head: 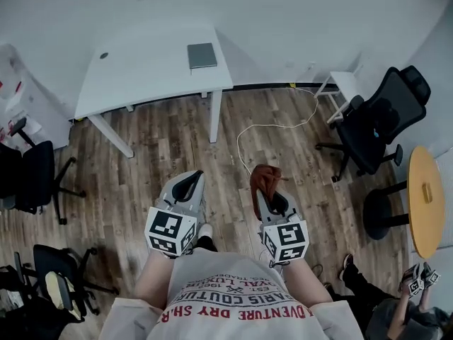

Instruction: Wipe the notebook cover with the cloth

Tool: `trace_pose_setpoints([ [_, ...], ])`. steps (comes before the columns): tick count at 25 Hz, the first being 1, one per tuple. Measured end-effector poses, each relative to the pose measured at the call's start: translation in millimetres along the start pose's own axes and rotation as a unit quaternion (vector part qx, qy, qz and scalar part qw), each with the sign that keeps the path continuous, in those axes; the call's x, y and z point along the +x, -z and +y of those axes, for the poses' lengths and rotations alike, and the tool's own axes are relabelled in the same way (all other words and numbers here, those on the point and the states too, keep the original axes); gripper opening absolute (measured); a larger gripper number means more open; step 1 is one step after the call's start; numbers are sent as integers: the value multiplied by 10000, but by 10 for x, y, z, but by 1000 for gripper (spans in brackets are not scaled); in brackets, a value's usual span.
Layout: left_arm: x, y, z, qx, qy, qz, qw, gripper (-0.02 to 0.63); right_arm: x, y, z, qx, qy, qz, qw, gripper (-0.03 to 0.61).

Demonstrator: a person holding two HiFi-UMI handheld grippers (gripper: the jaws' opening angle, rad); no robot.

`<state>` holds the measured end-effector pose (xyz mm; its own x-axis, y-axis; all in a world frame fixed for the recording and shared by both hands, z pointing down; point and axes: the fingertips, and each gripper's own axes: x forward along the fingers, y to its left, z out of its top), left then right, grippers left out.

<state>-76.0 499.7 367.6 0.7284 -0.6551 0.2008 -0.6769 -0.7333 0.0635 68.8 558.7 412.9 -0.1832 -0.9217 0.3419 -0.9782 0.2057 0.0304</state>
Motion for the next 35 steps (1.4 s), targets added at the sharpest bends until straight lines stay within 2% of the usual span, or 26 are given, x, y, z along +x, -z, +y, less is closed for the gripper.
trace_pose_setpoints([
  [4, 293, -117, 678, 154, -134, 77, 9998, 9, 699, -322, 21, -111, 68, -50, 9999, 75],
  [7, 489, -188, 1025, 137, -109, 130, 9998, 11, 1141, -487, 33, -101, 37, -37, 9999, 75],
  [13, 793, -162, 1450, 31, -211, 231, 9995, 9, 1748, -558, -29, -47, -158, 100, 9998, 75],
  [18, 1174, -88, 1699, 20, -369, 373, 9986, 11, 2243, -618, -224, -296, -344, 99, 9989, 75],
  [24, 1912, -255, 2069, -3, -804, 340, 9962, 11, 3028, -843, -701, -352, -749, 30, 9966, 75],
  [31, 2956, -613, 2429, -154, -1365, 256, 9902, 11, 3910, -1312, -1604, -457, -1136, -71, 9925, 75],
  [35, 3478, -703, 2600, -205, -1512, 243, 9880, 9, 4368, -1516, -1991, -533, -1284, -98, 9902, 75],
])
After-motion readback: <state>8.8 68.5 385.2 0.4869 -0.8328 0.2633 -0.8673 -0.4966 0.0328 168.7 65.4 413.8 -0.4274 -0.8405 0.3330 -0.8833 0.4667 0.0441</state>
